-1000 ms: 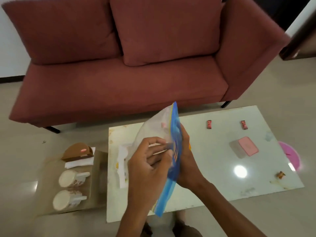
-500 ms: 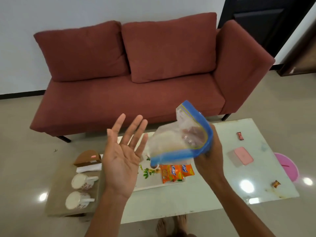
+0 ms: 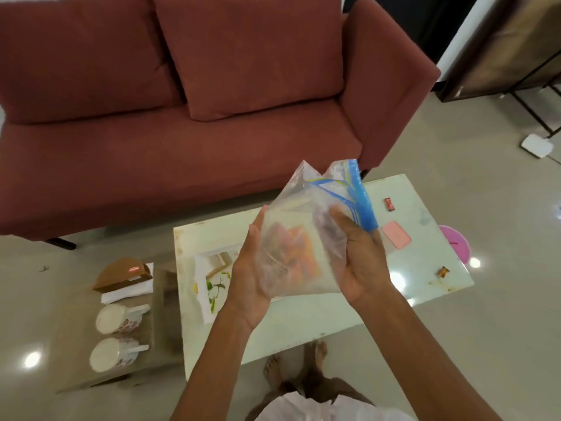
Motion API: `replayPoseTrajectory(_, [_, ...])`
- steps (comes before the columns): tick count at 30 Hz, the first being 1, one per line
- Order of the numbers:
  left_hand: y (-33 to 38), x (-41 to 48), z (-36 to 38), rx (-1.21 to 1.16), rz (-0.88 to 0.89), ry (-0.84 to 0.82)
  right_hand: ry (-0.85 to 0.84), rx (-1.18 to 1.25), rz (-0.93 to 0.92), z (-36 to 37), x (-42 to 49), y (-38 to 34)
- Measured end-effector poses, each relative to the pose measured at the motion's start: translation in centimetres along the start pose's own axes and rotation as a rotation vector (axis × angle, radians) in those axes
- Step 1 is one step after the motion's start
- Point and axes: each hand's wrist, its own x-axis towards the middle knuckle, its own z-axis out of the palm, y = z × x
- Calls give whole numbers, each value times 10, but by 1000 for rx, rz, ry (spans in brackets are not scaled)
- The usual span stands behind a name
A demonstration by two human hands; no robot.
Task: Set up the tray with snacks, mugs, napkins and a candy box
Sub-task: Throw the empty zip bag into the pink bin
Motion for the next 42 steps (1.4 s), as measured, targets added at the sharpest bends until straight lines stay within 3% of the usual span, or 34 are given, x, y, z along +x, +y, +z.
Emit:
replayPoseTrajectory(3, [-10,6,3,-14,-61,-66,8,106,193,-9,-5,5])
replayPoseTrajectory(7, [-21,12,13,50,-101,-184,-61,74,228,-29,-10,6])
replayPoseTrajectory(11, [-37,15,32,210,-41,-259,-38,-443,136,-47,-17,3])
replayPoseTrajectory(13, [-51,18,46,324,-5,-226,-20,-696,32,-60,-19,-1])
replayPoseTrajectory(16, [-77,23,66,520,67,-112,-97,-861,-68,-83,-15,-11])
replayPoseTrajectory(18, [-97,28,82,572,139,-89,-207,-853,-65,-101,-12,-27])
replayPoseTrajectory(21, [-115,32,112,630,226,-33,-157,-739,75,-120,-10,-57])
replayPoseTrajectory(23, [-128,36,135,632,235,26,-106,-920,-118,-141,-12,-79])
replayPoseTrajectory(27, [-156,41,190,545,236,52,71,-807,-450,-177,-32,-112])
replayPoseTrajectory(31, [-186,50,238,321,248,163,358,-912,-794,-229,-43,-135])
replayPoseTrajectory(33, [-198,59,252,157,190,201,419,-946,-761,-251,-41,-150])
replayPoseTrajectory(35, [-209,64,265,73,116,201,373,-917,-603,-263,-38,-164])
replayPoseTrajectory(42, [-259,73,292,215,130,181,282,-816,-396,-276,-5,-186])
